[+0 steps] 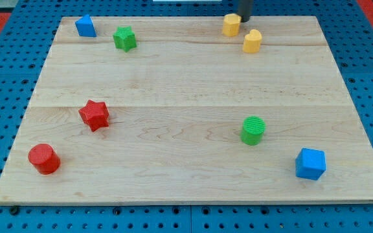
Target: Push the yellow hexagon left and down
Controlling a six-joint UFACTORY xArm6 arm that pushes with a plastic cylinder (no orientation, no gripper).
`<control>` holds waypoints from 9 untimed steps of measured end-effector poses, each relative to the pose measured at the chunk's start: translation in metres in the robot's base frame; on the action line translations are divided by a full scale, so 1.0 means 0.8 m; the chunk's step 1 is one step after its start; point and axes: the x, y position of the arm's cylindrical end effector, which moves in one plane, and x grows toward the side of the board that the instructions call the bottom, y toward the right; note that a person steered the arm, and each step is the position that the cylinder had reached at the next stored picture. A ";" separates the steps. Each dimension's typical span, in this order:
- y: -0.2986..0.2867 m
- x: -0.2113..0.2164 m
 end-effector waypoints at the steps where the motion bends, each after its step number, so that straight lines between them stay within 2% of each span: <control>1: -0.028 0.027; 5: -0.020 0.022; 7: -0.052 0.023; 9: -0.062 0.082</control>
